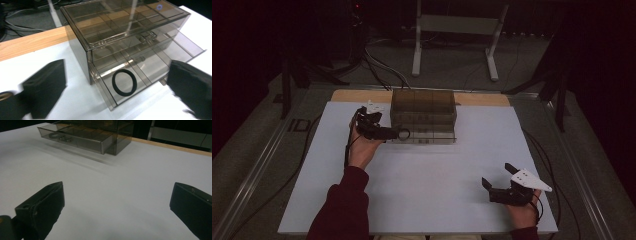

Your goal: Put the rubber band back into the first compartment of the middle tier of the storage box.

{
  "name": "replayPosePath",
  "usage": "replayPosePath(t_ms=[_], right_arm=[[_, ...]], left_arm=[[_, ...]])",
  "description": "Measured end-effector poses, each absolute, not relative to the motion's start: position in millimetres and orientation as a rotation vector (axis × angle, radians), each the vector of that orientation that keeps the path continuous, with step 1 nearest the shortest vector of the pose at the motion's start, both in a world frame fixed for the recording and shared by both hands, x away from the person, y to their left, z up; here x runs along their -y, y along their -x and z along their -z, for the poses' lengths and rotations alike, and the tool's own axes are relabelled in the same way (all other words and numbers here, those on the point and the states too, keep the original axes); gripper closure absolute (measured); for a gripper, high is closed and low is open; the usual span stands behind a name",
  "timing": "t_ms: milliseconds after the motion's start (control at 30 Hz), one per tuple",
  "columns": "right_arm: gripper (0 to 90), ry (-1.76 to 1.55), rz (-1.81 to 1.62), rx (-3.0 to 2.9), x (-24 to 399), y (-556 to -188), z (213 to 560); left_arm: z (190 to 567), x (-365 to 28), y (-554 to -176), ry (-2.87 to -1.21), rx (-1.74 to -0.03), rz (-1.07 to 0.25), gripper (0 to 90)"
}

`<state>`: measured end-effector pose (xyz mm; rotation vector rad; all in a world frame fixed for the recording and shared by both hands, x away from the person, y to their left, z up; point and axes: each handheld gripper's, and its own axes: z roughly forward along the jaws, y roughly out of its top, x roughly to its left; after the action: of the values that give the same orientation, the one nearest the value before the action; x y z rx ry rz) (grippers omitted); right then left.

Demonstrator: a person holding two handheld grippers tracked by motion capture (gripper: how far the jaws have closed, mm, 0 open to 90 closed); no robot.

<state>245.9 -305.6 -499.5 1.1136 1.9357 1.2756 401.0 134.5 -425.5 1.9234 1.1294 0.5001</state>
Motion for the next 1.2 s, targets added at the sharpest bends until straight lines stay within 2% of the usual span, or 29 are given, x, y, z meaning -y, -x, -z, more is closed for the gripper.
replayPosePath(t_ms=[467, 1200], right_arm=[[0.3, -1.115, -1.278, -1.936, 305.5, -245.9, 499.6], [0.2, -1.114, -1.277, -1.940, 304.4, -245.8, 499.9]], left_arm=[[423.9, -141.7, -386.5, -1.933, -1.095, -0.527, 0.3], [430.9, -176.7, -348.6, -1.925, -1.078, -0.567, 0.2]])
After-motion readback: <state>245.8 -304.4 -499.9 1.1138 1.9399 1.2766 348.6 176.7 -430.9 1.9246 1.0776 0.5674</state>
